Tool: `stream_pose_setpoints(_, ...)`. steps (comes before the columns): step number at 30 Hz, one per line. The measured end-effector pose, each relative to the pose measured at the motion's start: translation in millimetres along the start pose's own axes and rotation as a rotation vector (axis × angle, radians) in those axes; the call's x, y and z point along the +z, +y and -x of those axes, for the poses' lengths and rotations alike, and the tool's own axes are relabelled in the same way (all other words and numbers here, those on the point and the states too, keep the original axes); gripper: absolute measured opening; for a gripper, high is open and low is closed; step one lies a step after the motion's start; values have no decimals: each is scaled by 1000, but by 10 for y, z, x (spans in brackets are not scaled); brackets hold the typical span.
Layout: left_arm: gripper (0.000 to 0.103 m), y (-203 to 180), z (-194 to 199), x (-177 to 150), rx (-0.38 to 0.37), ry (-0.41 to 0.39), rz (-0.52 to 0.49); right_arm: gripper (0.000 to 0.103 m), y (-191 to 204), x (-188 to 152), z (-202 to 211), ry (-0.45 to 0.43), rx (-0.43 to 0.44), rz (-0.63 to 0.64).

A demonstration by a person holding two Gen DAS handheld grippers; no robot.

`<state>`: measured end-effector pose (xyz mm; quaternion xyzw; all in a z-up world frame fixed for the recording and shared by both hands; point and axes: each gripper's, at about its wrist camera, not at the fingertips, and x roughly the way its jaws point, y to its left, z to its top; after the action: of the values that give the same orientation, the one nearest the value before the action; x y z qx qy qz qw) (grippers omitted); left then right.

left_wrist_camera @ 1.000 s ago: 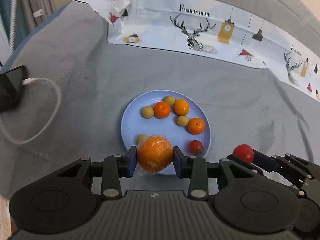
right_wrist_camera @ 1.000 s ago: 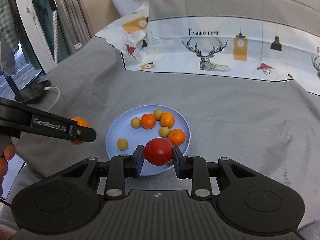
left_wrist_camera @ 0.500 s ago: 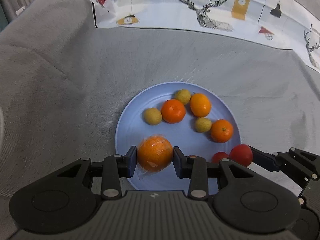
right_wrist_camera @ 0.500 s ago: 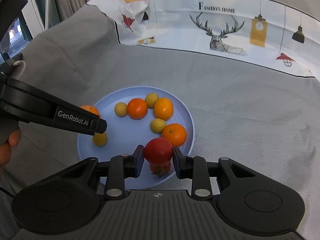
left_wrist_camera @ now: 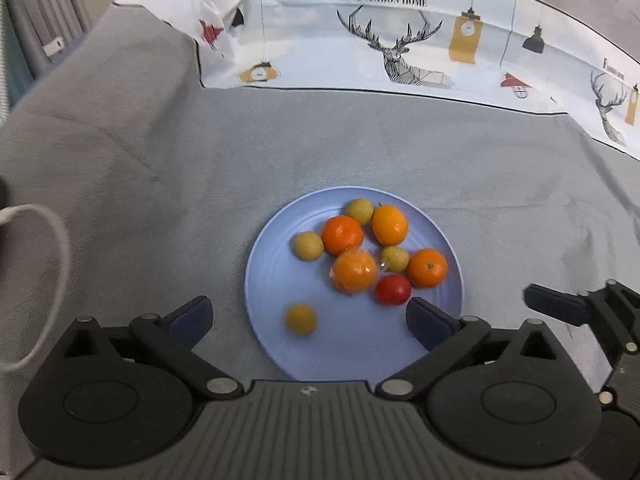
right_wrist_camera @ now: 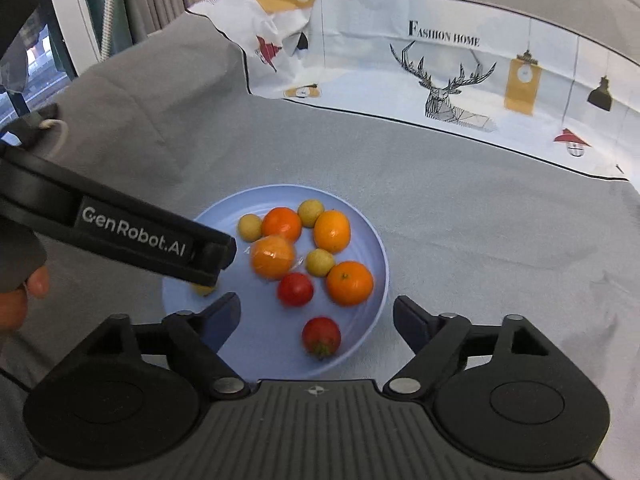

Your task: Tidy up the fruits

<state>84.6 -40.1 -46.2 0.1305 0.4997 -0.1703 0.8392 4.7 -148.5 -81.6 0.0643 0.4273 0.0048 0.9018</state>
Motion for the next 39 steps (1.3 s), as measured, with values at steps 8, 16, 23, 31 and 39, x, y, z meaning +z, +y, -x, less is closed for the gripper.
stream_pose_setpoints(8,103,-15,667,-430,12,-54,8,98,159,-277,679,-31,-60,-41)
stream_pose_setpoints(16,103,-36,1086,-801,30,-109,22,100,277,-619,1166,-94,-124,-64)
stream_pose_setpoints(23,103,-85,1228,-972,49,-141,7,100,346,-742,1352,-153,-162,-53)
stream_pose_setpoints(31,103,-121,1316,-1038,89,-176,-2,101,365,-804,1471,-192,-181,-54)
stream_pose_setpoints(39,103,-66,1325,-1052,74,-172,35,102,410,-823,1517,-208,-187,-43)
